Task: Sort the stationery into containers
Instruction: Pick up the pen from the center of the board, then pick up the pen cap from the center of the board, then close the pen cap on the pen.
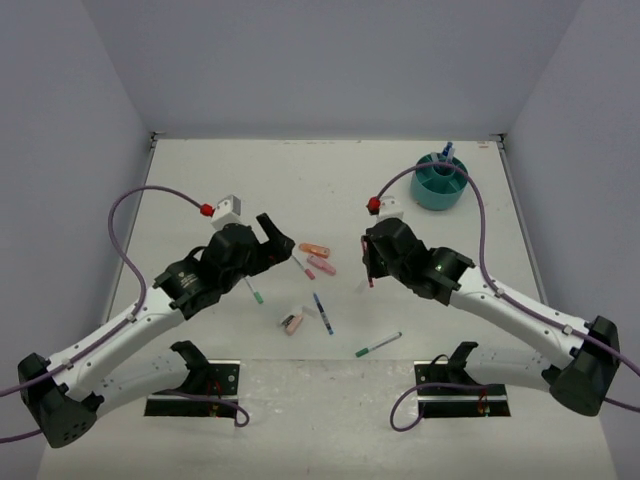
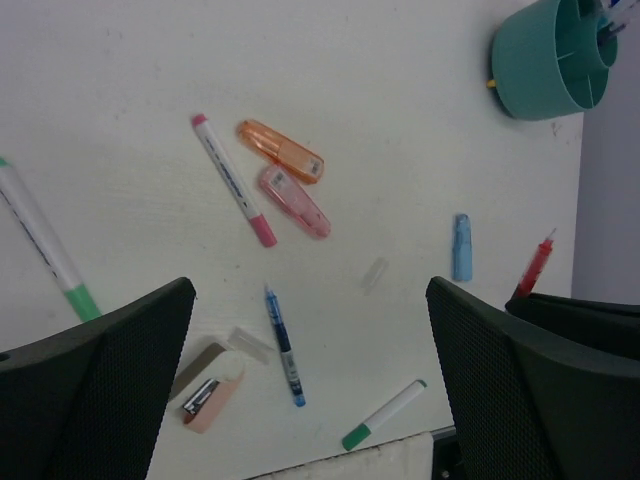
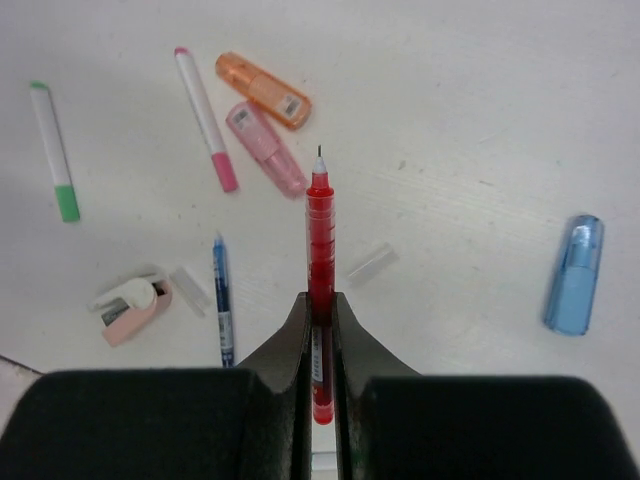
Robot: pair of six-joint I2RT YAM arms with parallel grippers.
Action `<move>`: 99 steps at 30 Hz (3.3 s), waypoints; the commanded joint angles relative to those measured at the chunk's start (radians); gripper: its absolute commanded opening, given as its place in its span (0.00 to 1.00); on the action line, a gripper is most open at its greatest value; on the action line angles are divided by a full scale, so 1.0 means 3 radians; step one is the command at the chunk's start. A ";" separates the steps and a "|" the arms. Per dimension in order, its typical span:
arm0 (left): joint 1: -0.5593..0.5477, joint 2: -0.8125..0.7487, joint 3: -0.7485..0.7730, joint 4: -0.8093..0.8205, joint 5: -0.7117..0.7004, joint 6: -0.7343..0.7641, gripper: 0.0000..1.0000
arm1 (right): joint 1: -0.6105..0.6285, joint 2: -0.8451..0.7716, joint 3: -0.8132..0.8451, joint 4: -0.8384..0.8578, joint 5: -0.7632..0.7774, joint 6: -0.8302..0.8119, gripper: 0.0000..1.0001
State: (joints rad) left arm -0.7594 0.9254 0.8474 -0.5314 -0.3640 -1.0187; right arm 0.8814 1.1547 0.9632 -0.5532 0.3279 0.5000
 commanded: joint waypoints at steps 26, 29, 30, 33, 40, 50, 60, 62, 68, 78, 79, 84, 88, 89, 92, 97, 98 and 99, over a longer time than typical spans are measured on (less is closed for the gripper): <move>-0.1391 0.2491 0.1099 -0.1809 -0.0800 -0.3614 0.50 | -0.0136 -0.0808 -0.0445 0.0157 0.0133 -0.0352 0.00; -0.1322 0.2506 0.0992 -0.1621 -0.0725 -0.3486 0.50 | -0.0139 -0.0788 -0.0451 0.0163 0.0121 -0.0357 0.00; -0.1299 0.2515 0.0950 -0.1543 -0.0699 -0.3431 0.50 | -0.0136 -0.0776 -0.0460 0.0172 0.0124 -0.0363 0.00; -0.1290 0.2580 0.0954 -0.1525 -0.0666 -0.3404 0.49 | -0.0137 -0.0719 -0.0460 0.0181 0.0109 -0.0366 0.00; -0.1263 0.2658 0.0928 -0.1296 -0.0663 -0.3252 0.49 | -0.0137 -0.0623 -0.0465 0.0208 0.0051 -0.0405 0.00; -0.1227 0.2738 0.0774 -0.1263 -0.0529 -0.3299 0.48 | -0.0136 -0.0585 -0.0468 0.0218 0.0022 -0.0420 0.00; -0.1179 0.2898 0.0684 -0.1135 -0.0388 -0.3250 0.46 | -0.0138 -0.0523 -0.0501 0.0226 0.0032 -0.0419 0.00; -0.1156 0.2898 0.0648 -0.1108 -0.0372 -0.3226 0.45 | -0.0141 -0.0525 -0.0501 0.0228 0.0032 -0.0419 0.00; -0.1128 0.2932 0.0630 -0.1012 -0.0278 -0.3147 0.32 | -0.0136 -0.0536 -0.0499 0.0232 0.0045 -0.0428 0.00; -0.1015 0.3047 0.0620 -0.0931 -0.0082 -0.2884 0.14 | -0.0137 -0.0645 -0.0539 0.0289 -0.0054 -0.0459 0.00; -0.0995 0.3051 0.0617 -0.0938 -0.0072 -0.2827 0.14 | -0.0140 -0.0652 -0.0546 0.0302 -0.0107 -0.0473 0.00; -0.0933 0.3040 0.0619 -0.0933 -0.0047 -0.2542 0.14 | -0.0140 -0.0667 -0.0552 0.0315 -0.0171 -0.0485 0.00; -0.0931 0.2878 0.0612 -0.1063 -0.0158 -0.2471 0.09 | -0.0138 -0.0699 -0.0571 0.0358 -0.0262 -0.0494 0.00; -0.0931 0.2816 0.0621 -0.1117 -0.0215 -0.2448 0.08 | -0.0136 -0.0715 -0.0582 0.0379 -0.0330 -0.0503 0.00; -0.0931 0.2577 0.0703 -0.1199 -0.0499 -0.2249 0.08 | -0.0141 -0.0790 -0.0653 0.0497 -0.0687 -0.0527 0.00; -0.0937 0.2118 0.0874 -0.1335 -0.1011 -0.1960 0.00 | -0.0140 -0.1075 -0.1025 0.1227 -0.1362 -0.0473 0.00; -0.0941 0.2031 0.0859 -0.1337 -0.1144 -0.1938 0.00 | -0.0136 -0.1151 -0.1130 0.1405 -0.1501 -0.0430 0.00; -0.0941 0.1918 0.0842 -0.1258 -0.1214 -0.1855 0.00 | -0.0136 -0.1224 -0.1232 0.1603 -0.1618 -0.0373 0.00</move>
State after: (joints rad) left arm -1.0466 1.6342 1.0656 -0.8873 -0.5482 -1.6614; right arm 0.8421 0.8505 0.6681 -0.3080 0.0265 0.3607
